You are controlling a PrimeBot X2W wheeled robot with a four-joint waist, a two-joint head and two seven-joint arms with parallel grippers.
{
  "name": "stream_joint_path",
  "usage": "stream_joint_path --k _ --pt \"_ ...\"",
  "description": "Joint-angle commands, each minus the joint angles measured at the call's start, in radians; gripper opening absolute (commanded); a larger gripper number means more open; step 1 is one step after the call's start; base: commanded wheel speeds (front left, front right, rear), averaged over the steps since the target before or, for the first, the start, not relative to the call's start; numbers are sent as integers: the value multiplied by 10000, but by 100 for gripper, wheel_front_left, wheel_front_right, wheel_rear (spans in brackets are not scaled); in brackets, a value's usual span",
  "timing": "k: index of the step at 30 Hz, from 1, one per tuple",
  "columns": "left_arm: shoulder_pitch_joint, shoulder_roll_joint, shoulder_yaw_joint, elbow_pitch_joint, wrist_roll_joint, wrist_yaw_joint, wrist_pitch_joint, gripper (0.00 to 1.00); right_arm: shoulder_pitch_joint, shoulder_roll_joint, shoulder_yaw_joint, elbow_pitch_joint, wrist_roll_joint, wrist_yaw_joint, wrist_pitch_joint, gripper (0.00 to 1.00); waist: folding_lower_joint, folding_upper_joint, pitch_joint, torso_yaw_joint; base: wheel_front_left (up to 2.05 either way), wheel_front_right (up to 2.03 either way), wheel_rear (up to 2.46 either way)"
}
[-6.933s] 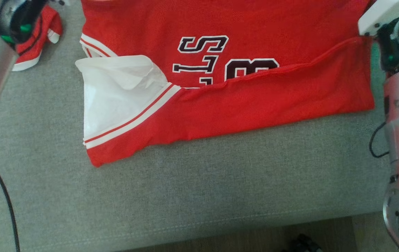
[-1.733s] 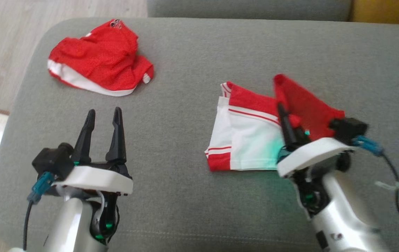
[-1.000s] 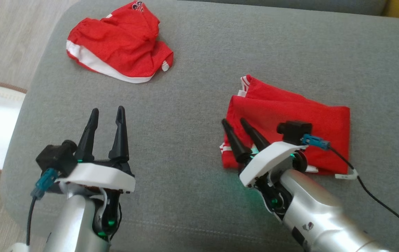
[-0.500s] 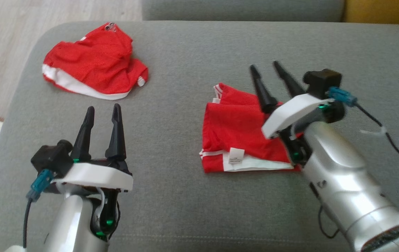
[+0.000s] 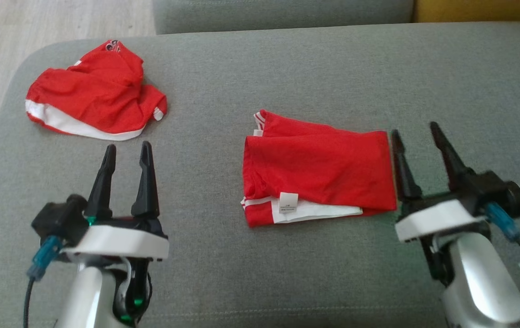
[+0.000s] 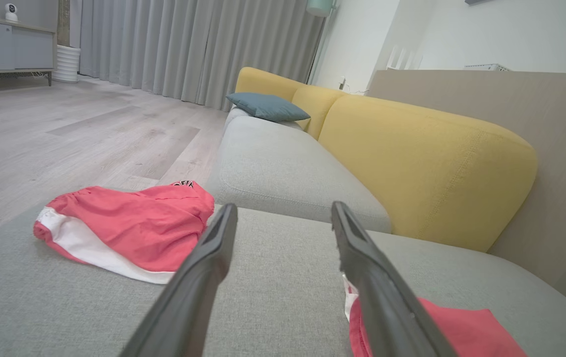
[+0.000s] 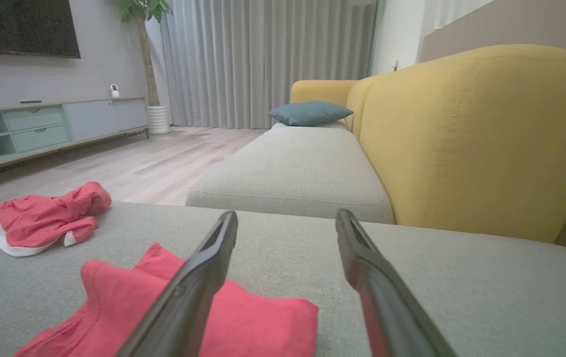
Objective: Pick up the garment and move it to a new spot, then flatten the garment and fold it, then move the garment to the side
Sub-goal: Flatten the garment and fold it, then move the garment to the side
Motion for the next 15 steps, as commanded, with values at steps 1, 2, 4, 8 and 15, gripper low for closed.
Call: stream_joint_path --k 1,2,4,8,15 --pt "10 69 380 -455 175 -41 -51 100 137 79 41 -761 114 65 -106 100 0 0 4 -44 0 0 0" --pt "10 69 380 -455 175 -41 -51 100 137 79 41 -761 114 65 -106 100 0 0 4 -44 0 0 0" --pt "165 69 386 -552 276 -67 -51 100 461 80 -26 -1056 209 65 -106 100 0 0 -2 -51 0 0 0" --pt "370 69 412 -650 249 -73 -51 100 867 81 -130 -1347 390 65 -37 100 0 0 -13 -26 0 0 0" --pt "385 68 336 -676 227 -84 -51 100 1094 82 -239 -1392 655 65 188 100 0 0 -7 10 0 0 0"
